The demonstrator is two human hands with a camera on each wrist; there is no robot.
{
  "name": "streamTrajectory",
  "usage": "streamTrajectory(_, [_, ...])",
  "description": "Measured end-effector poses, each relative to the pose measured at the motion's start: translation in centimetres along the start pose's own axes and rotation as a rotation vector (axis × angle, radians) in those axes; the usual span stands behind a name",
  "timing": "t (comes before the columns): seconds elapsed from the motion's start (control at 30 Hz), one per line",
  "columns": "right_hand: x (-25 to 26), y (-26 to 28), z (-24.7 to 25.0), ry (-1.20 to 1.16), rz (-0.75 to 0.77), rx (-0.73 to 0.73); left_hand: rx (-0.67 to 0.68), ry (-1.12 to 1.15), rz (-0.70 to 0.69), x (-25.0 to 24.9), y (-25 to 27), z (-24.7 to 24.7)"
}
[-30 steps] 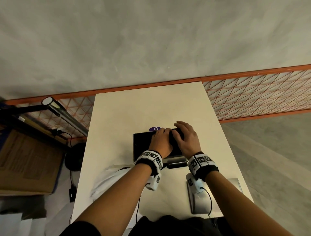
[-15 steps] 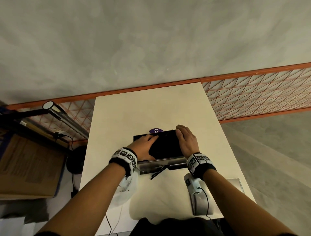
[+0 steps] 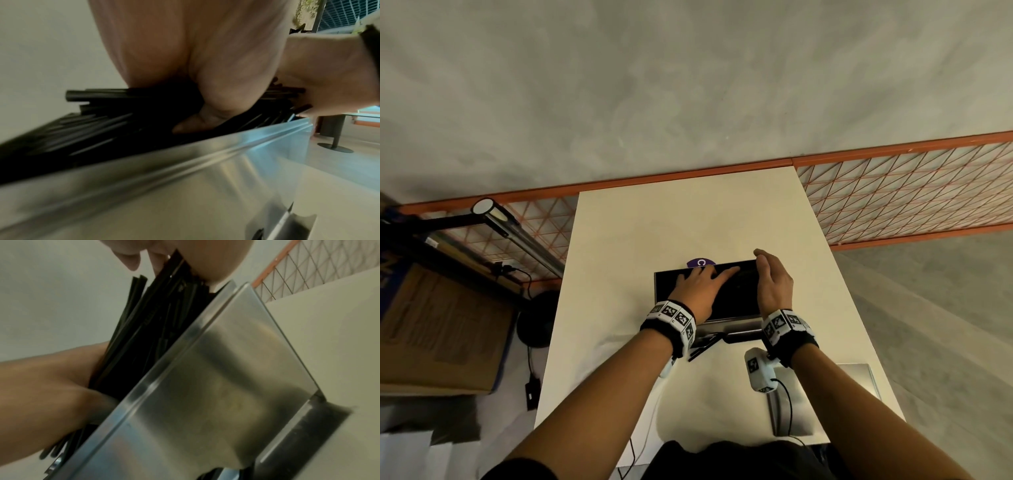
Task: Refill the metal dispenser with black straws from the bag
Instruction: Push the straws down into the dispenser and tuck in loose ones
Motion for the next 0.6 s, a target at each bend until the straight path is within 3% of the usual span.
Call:
streamTrajectory(0.07, [0.3, 0.1, -0.2, 0.003, -0.001, 0.012, -0.021, 0.010, -0.033, -0.1, -0.1, -0.3])
streamTrajectory(0.23, [0.6, 0.3, -1.9, 0.183, 0.077, 0.210, 0.040, 0.168, -0.099, 0.4, -0.3, -1.3])
streamTrajectory(0.33, [0.5, -0.1, -1.5, 0.205, 0.073, 0.172, 0.085, 0.236, -0.119, 1.5, -0.3, -1.6])
streamTrajectory(0.5, [0.0, 0.6, -2.7, 0.315, 0.056, 0.321, 0.082, 0.123, -0.150, 3.6, -0.6, -2.2])
streamTrajectory(0.6, [0.6, 0.0, -1.8, 0.238, 0.030, 0.257, 0.099, 0.060, -0.118, 3.6, -0.4, -3.2])
Point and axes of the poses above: each hand's wrist, its own y-axis away from the middle knuckle, its own z-axis out of the back of the hand, x = y × z, the point moved 7 cm from there along -y, towards the middle knuckle, and after that the axes turned 12 degrees about -y, right-handed, at the moved point
